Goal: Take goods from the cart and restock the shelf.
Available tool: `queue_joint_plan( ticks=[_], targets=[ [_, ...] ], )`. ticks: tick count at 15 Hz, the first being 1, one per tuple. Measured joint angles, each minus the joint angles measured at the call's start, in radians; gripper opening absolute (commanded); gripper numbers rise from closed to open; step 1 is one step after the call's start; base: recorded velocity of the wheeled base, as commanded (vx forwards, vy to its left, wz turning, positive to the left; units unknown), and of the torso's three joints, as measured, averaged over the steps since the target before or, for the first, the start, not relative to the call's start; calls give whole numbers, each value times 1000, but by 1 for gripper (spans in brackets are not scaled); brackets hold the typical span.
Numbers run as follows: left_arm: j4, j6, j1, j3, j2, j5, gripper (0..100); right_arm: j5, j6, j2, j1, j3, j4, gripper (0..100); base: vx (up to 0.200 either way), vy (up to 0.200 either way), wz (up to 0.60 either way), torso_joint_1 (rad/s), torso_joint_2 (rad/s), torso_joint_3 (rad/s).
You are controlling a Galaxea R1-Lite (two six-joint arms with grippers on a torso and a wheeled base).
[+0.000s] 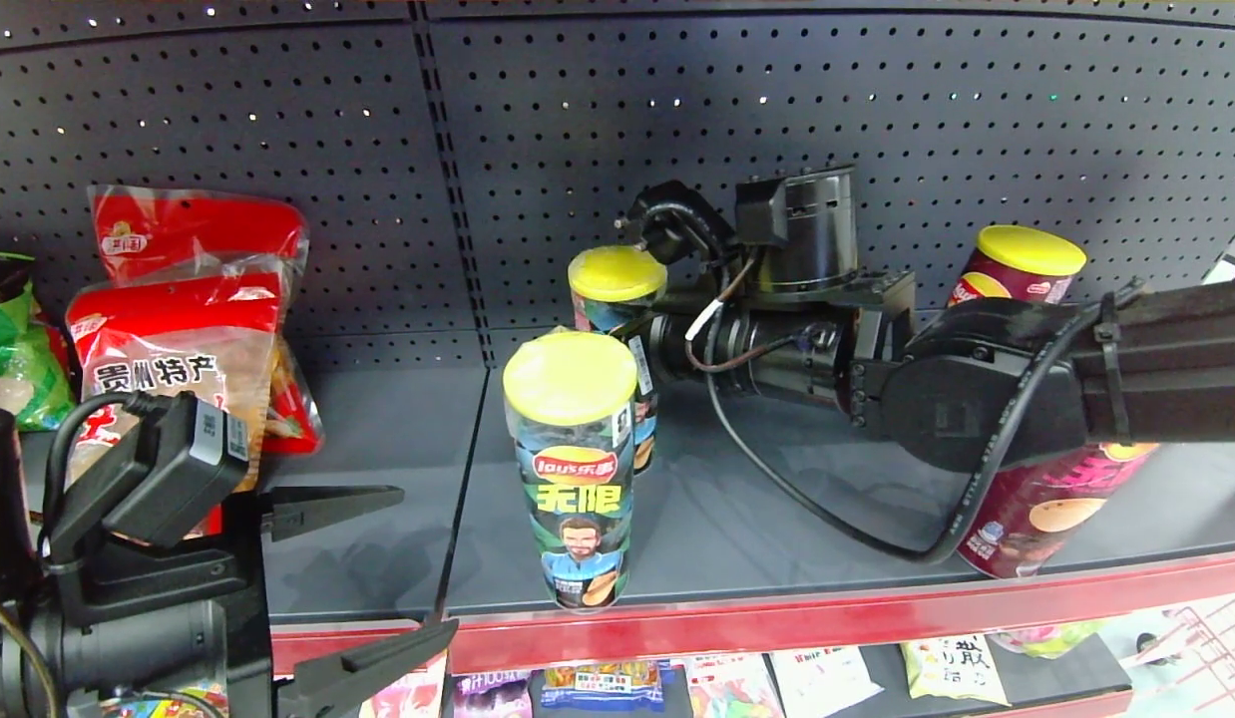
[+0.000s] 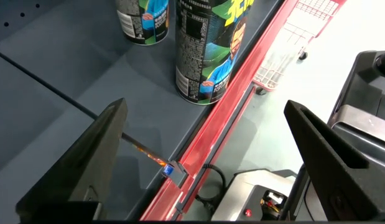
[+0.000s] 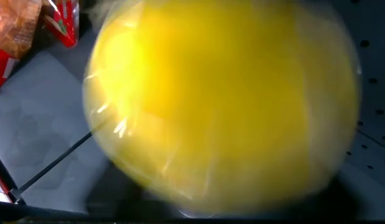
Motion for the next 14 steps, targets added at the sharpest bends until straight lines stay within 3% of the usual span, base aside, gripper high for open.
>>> queue_joint_plan(
  ticks=[6,14],
  targets=[
    [0,0,0,0,2,0,100,-7,2,-17,3,24,1,100,0,0,0,0,0,0],
    [0,1,0,-6,12,0,100,-34,10,-149,23,204,1,100,0,0,0,0,0,0]
  ],
)
